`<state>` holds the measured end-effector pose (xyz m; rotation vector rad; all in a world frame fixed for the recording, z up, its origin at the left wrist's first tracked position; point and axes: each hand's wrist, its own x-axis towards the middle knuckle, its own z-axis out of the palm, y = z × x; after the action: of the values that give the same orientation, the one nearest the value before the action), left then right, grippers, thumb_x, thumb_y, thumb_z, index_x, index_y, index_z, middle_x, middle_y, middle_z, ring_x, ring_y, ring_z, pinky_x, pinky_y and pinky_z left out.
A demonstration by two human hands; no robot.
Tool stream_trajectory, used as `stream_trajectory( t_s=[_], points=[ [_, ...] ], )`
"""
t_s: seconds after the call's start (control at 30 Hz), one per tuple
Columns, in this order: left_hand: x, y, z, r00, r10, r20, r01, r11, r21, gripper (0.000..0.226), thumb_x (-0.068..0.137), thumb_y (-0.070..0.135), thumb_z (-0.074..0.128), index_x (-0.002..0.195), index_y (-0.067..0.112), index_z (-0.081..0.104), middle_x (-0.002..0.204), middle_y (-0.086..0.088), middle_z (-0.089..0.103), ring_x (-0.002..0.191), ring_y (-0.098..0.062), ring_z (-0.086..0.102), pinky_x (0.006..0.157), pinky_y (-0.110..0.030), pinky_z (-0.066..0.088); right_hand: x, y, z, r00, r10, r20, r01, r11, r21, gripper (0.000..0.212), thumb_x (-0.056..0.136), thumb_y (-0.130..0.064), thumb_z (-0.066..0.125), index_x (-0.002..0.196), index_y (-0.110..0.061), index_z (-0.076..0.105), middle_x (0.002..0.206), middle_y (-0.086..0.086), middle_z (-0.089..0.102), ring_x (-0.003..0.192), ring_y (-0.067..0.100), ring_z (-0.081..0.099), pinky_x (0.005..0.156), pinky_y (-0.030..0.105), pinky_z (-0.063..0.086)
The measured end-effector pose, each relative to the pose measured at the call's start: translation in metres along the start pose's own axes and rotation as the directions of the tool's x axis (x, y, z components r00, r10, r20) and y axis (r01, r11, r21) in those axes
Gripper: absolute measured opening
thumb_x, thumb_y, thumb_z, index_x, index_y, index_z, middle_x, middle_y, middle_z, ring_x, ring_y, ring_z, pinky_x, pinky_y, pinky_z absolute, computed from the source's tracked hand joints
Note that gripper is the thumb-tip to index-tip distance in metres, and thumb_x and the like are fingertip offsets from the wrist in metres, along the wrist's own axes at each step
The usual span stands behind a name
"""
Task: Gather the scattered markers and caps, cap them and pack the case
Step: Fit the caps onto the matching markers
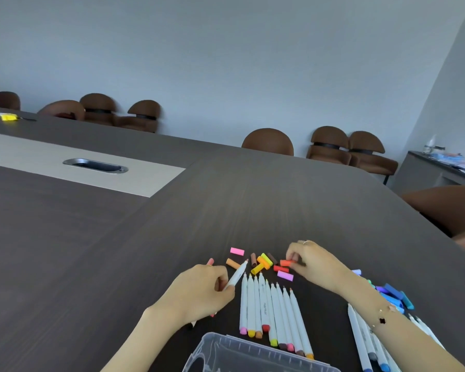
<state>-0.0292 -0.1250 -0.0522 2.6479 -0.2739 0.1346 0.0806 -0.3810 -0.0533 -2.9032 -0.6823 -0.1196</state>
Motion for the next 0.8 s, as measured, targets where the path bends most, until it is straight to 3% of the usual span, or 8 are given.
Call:
stream_trajectory(
  t_s=[0.13,0.33,0.43,0.53,0.63,0.7,0.73,0.8],
  points=[
    [-0.013,-0.002,-0.005,1.0,0.005,-0.022,-0.005,1.0,0.005,0.025,0.088,0.043,0.053,0.071,0.025,0.049,0.063,0.009,0.054,0.053,-0.006,0.049,0.051,-0.012,0.031,-0.007,-0.02,-0.015,0.999,0.034,-0.001,-0.031,0.914,0.405,0.014,0.096,-0.026,0.053,0.102,-0.022,0.065,0.099,-0.012,0.062,0.092,0.0,0.056,0.075,0.013,0.042],
    [-0.017,0.01,-0.005,0.998,0.053,-0.023,-0.051,0.996,0.076,0.027,0.086,0.042,0.056,0.067,0.029,0.043,0.059,0.01,0.051,0.05,-0.006,0.048,0.05,-0.009,0.034,-0.002,-0.048,-0.016,0.994,-0.07,0.09,0.021,0.888,0.459,0.018,0.099,-0.028,0.046,0.097,-0.02,0.063,0.093,-0.01,0.063,0.091,0.004,0.059,0.084,0.023,0.049],
    [-0.015,0.015,-0.004,0.996,0.087,-0.01,-0.085,0.99,0.112,0.022,0.087,0.04,0.056,0.074,0.025,0.046,0.062,0.009,0.051,0.052,-0.009,0.046,0.053,-0.006,0.035,0.002,-0.055,-0.015,0.994,-0.08,0.068,0.037,0.874,0.485,0.019,0.1,-0.028,0.043,0.094,-0.024,0.06,0.09,-0.015,0.057,0.087,0.002,0.055,0.076,0.014,0.041],
    [-0.012,0.019,-0.001,0.996,0.087,-0.003,-0.086,0.988,0.127,0.023,0.088,0.042,0.055,0.078,0.022,0.05,0.062,0.009,0.052,0.052,-0.01,0.045,0.053,-0.005,0.035,0.004,-0.052,-0.009,0.996,-0.079,0.035,0.05,0.857,0.512,0.018,0.101,-0.029,0.041,0.094,-0.026,0.058,0.1,-0.008,0.06,0.096,0.004,0.056,0.082,0.014,0.04],
    [-0.007,0.021,0.004,0.996,0.087,-0.014,-0.084,0.987,0.134,0.024,0.088,0.04,0.055,0.077,0.021,0.047,0.061,0.007,0.049,0.052,-0.012,0.043,0.07,-0.001,0.036,0.005,-0.044,-0.003,0.995,-0.093,0.038,0.057,0.833,0.55,0.021,0.1,-0.031,0.042,0.087,-0.03,0.057,0.097,-0.008,0.06,0.095,0.006,0.057,0.083,0.019,0.045],
    [-0.005,0.023,0.009,0.996,0.087,-0.013,-0.084,0.984,0.159,0.023,0.089,0.038,0.055,0.075,0.023,0.045,0.058,0.008,0.046,0.053,-0.013,0.043,0.094,-0.011,0.036,0.003,-0.038,0.0,0.992,-0.119,0.045,0.074,0.828,0.555,0.019,0.1,-0.03,0.042,0.089,-0.028,0.058,0.091,-0.013,0.056,0.091,0.006,0.056,0.077,0.018,0.047],
    [-0.003,0.024,0.012,0.997,0.078,-0.002,-0.076,0.981,0.176,0.023,0.089,0.037,0.055,0.073,0.024,0.043,0.058,0.008,0.046,0.052,-0.013,0.043,0.1,-0.015,0.036,0.002,-0.035,0.001,0.99,-0.133,0.041,0.087,0.821,0.565,0.018,0.1,-0.03,0.043,0.092,-0.027,0.059,0.089,-0.014,0.056,0.09,0.006,0.056,0.075,0.017,0.047],
    [0.0,0.03,0.018,0.998,0.058,0.021,-0.061,0.98,0.191,0.026,0.088,0.037,0.054,0.069,0.028,0.038,0.058,0.008,0.043,0.05,-0.012,0.041,0.096,-0.021,0.044,-0.001,-0.031,0.002,0.987,-0.159,0.034,0.107,0.791,0.603,0.02,0.099,-0.03,0.044,0.09,-0.025,0.062,0.085,-0.015,0.057,0.085,0.003,0.057,0.074,0.015,0.045]
  ],
)
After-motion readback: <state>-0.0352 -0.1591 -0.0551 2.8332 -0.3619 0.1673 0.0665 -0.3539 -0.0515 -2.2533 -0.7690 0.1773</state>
